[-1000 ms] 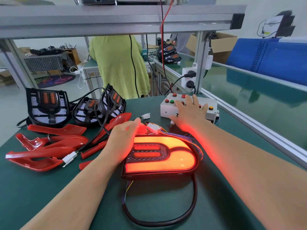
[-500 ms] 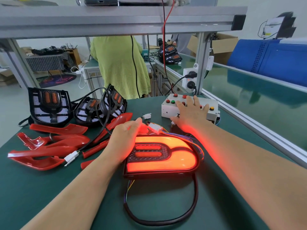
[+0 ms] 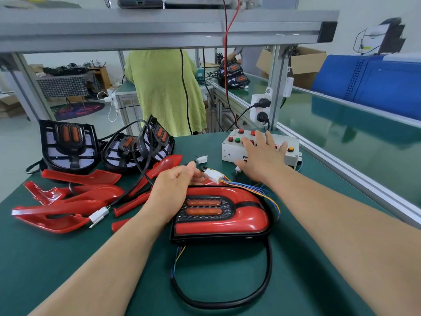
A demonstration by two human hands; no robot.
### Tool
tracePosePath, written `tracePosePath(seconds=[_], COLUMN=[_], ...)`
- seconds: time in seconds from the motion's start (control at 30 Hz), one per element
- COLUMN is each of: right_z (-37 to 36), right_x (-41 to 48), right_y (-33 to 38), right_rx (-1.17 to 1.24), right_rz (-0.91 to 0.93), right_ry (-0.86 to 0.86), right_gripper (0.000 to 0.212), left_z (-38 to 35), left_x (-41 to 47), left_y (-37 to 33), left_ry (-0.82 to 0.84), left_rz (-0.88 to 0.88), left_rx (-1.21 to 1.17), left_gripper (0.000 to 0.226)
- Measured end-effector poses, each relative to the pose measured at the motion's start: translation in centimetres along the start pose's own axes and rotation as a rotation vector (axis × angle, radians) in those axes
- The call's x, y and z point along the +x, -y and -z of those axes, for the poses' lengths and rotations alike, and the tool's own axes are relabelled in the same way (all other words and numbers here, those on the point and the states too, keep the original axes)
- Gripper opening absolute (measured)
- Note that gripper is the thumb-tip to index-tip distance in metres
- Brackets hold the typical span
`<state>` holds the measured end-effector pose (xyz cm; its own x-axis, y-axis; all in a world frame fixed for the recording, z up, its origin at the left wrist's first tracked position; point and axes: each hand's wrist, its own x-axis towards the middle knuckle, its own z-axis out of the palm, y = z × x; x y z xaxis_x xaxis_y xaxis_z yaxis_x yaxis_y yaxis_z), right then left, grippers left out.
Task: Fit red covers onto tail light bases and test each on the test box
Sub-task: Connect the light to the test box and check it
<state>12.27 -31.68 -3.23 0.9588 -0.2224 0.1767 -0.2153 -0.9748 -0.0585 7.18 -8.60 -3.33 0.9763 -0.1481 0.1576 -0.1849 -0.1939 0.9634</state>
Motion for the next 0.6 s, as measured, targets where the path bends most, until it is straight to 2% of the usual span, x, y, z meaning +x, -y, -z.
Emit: tracePosePath(seconds=[0.1, 0.17, 0.23, 0.3, 0.37, 0.4, 0.53, 0.6], right_z=[0.3, 1.3, 3.1, 4.9, 6.4, 7.0, 7.6, 7.4], right_x=[-0.4, -0.9, -1.6, -2.7, -4.3, -5.1, -7.5, -8.1], right_y=[0.4, 1.2, 1.9, 2.3, 2.8, 2.9, 3.6, 3.7], right_rx=[0.017, 0.065, 0.232, 0.499, 0.685, 0.698, 0.503, 0.511], right_rz=[0.084, 0.123, 0.139, 0.192, 0.245, 0.268, 0.310, 0.321], right_ry=[-0.082, -0.101, -0.093, -0.018, 0.115, 0.161, 0.215, 0.232], right_gripper=[0.070, 0.058, 0.036, 0.046, 0.047, 0.046, 0.048, 0.044], left_z=[0.0, 0.0, 0.0, 0.1, 0.1, 0.1, 0.2, 0.2], left_x=[0.0, -0.1, -0.1, -0.1, -0.1, -0.1, -0.1, -0.1], left_y=[-0.1, -0.1, -0.2, -0.2, -0.2, -0.2, -0.2, -0.2], left_ry=[0.000, 0.000, 0.001, 0.002, 0.001, 0.002, 0.005, 0.013], left_rz=[0.004, 0.010, 0.012, 0.012, 0.011, 0.008, -0.015, -0.014], left_rx=[0.001, 0.009, 0.013, 0.011, 0.010, 0.017, 0.050, 0.036], left_gripper=[0.039, 0.039, 0.039, 0.038, 0.038, 0.038, 0.037, 0.037])
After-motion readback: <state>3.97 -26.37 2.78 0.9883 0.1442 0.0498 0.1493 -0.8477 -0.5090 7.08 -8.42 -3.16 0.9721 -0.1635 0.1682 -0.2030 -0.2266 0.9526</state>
